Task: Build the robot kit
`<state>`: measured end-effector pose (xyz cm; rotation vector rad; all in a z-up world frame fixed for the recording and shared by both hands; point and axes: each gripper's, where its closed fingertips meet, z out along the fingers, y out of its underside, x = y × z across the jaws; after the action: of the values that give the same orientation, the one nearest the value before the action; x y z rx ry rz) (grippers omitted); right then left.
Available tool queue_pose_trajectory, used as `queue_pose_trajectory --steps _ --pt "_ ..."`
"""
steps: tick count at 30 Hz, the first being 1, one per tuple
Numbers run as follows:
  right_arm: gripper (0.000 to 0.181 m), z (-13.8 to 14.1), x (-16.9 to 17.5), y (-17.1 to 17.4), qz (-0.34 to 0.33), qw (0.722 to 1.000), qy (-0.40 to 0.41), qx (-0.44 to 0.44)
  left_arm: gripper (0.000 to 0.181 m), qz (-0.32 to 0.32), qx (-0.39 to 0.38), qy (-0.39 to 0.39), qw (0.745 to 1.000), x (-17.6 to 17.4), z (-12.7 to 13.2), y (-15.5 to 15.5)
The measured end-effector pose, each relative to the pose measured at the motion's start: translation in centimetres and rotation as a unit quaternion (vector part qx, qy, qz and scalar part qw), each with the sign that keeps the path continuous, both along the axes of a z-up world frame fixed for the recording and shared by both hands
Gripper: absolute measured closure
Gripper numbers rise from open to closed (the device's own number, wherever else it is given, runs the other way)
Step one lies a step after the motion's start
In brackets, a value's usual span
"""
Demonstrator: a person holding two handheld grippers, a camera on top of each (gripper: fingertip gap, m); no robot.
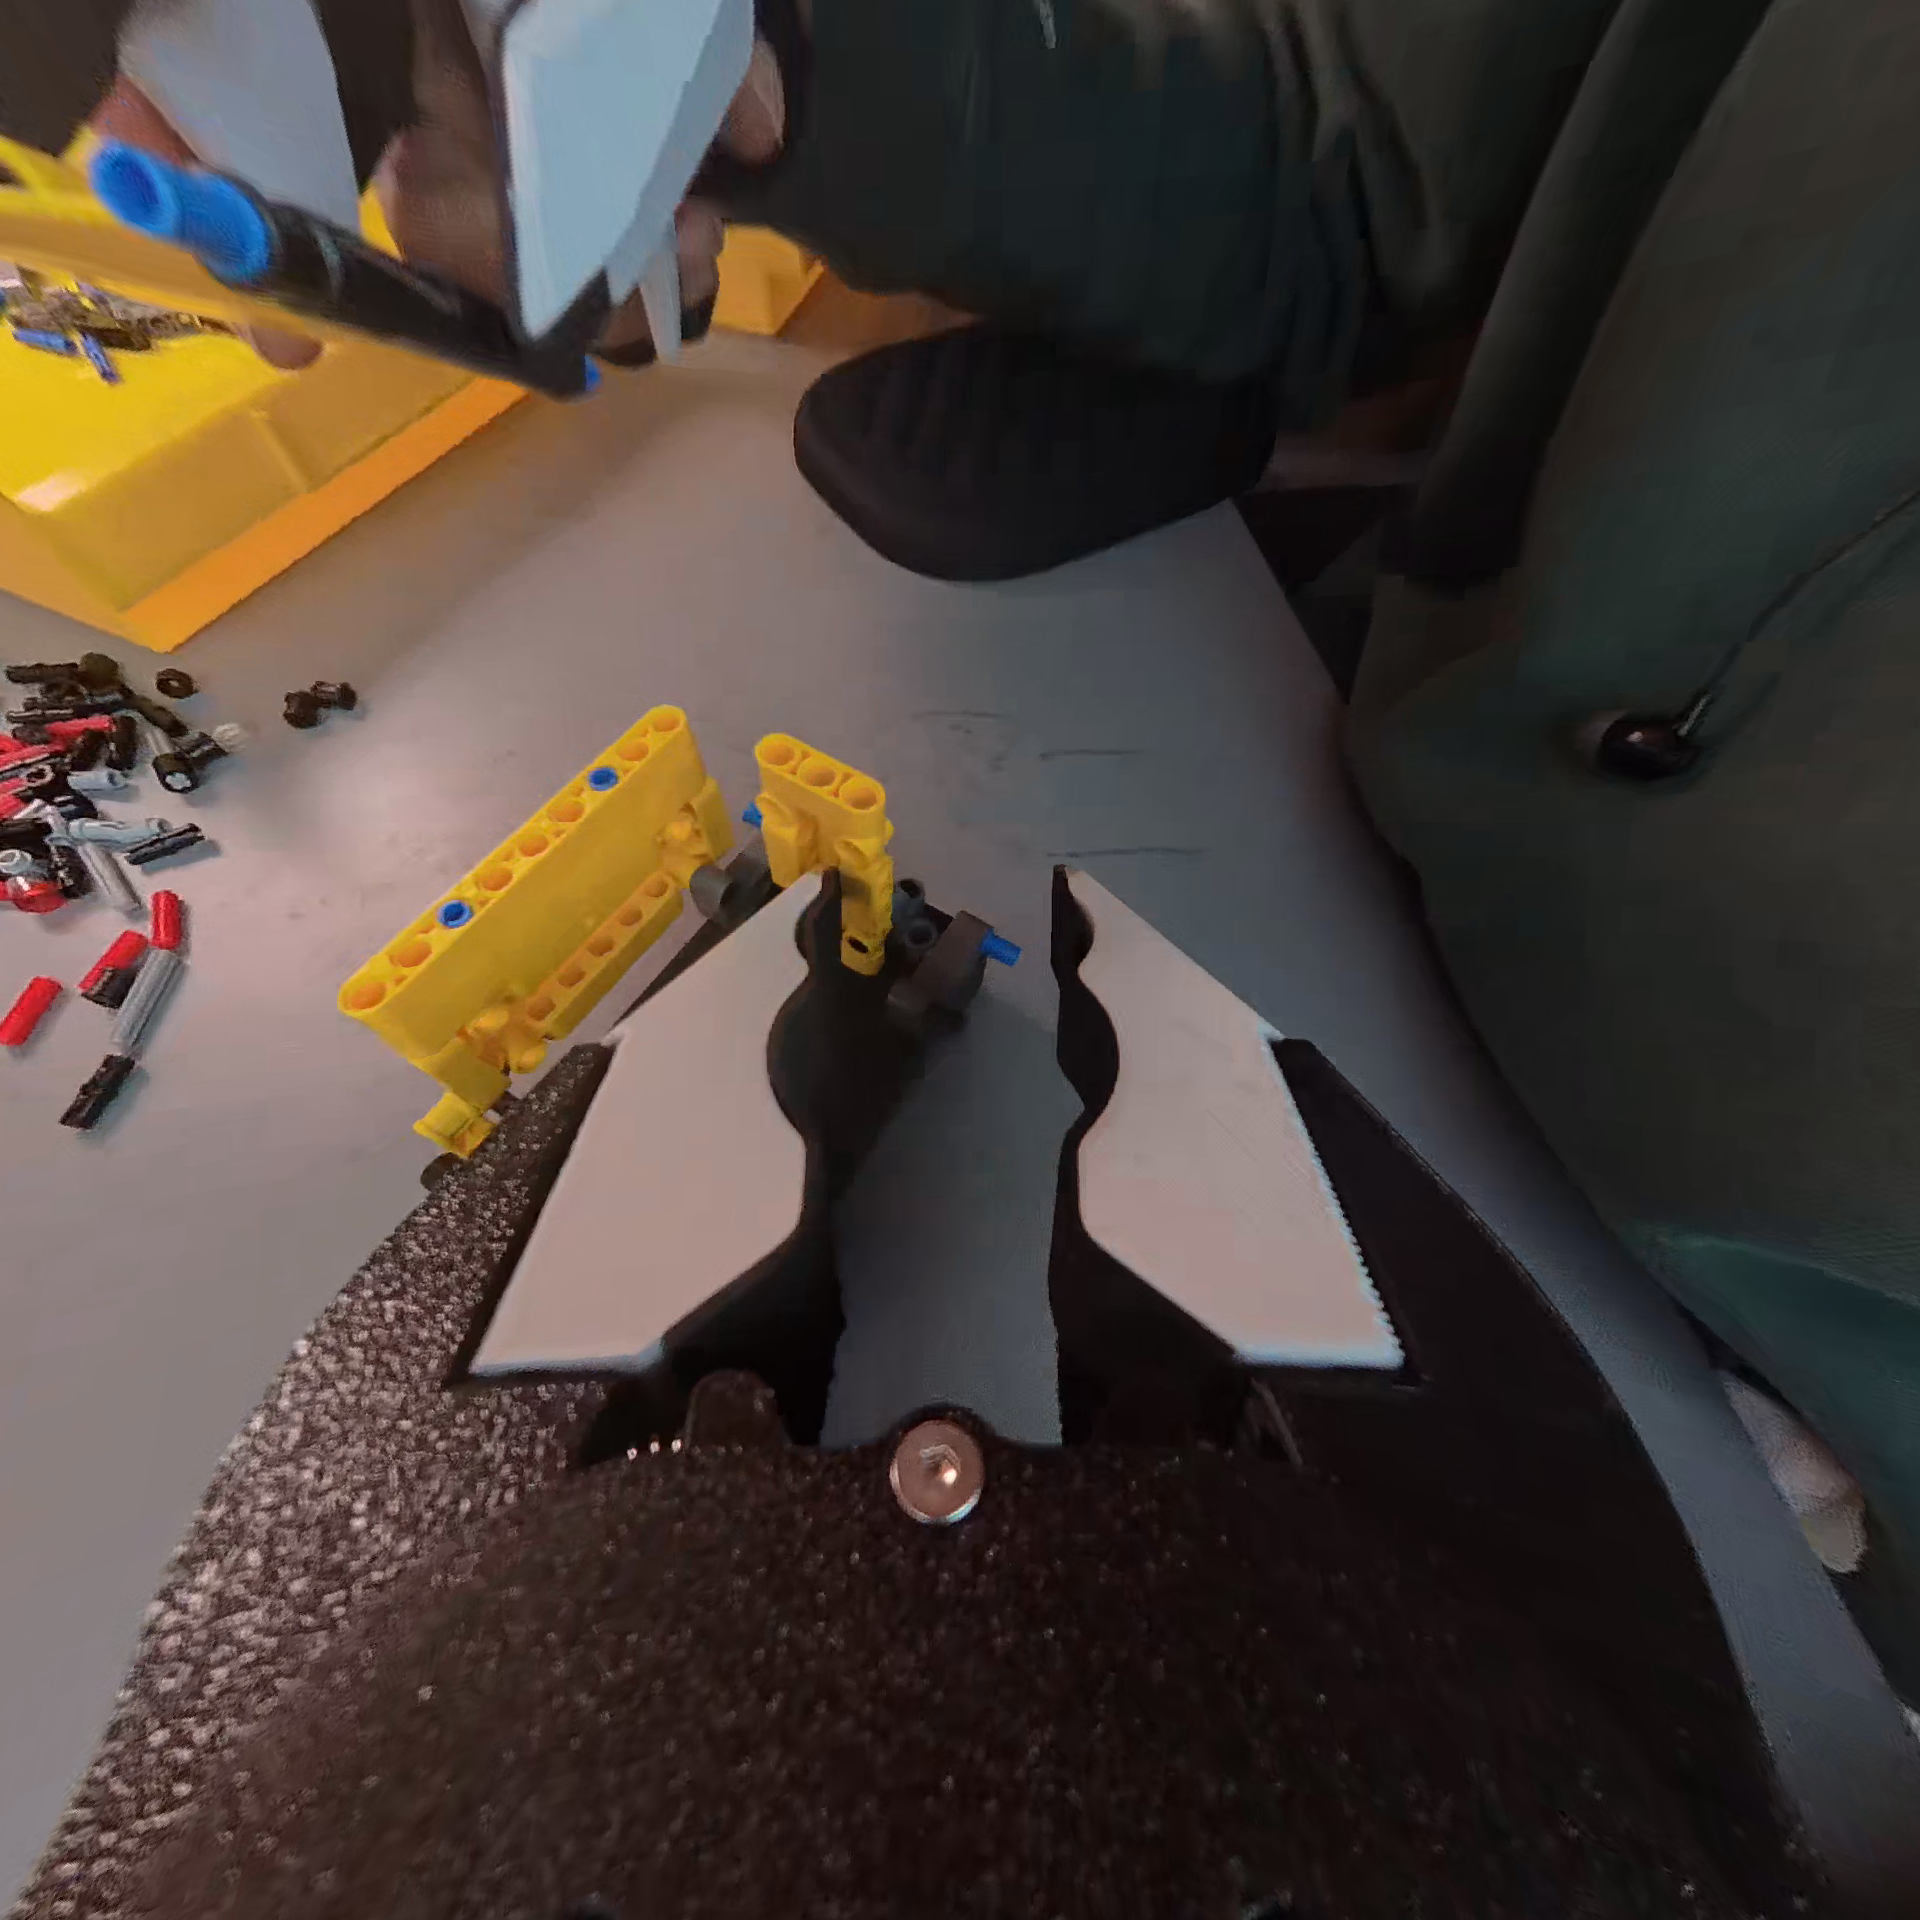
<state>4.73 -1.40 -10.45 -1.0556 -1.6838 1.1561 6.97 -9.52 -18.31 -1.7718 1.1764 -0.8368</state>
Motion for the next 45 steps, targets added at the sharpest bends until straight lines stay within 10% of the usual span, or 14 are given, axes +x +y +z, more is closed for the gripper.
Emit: queue_pose_trajectory --steps 10,18,25,33,45 --pt "0.133 -2.4 -2.6 -2.9 0.013 0.97 0.013 0.243 0.133 0.152 -0.063 -0.277 0.947 -6.3 7.6 4.2" --pt "0.133 -3.2 -4.4 -4.4 0.014 0.913 0.031 0.407 0.172 0.169 -0.067 -0.174 0.968 -5.1 4.6 4.3" --pt "0.11 -3.4 -2.4 -1.5 0.004 0.987 -0.061 0.15 0.175 0.277 -0.032 -0.145 0.949 -9.7 3.9 5.9" --pt "0.11 -2.8 1.8 -7.4 0.156 0.984 -0.079 0.022 0.175 0.331 -0.043 -0.059 0.941 -11.8 1.5 6.3" --pt "0.155 -9.3 3.5 -7.4 0.147 0.95 -0.23 0.153 0.175 0.221 -0.059 -0.095 0.969 -5.6 1.2 4.9"
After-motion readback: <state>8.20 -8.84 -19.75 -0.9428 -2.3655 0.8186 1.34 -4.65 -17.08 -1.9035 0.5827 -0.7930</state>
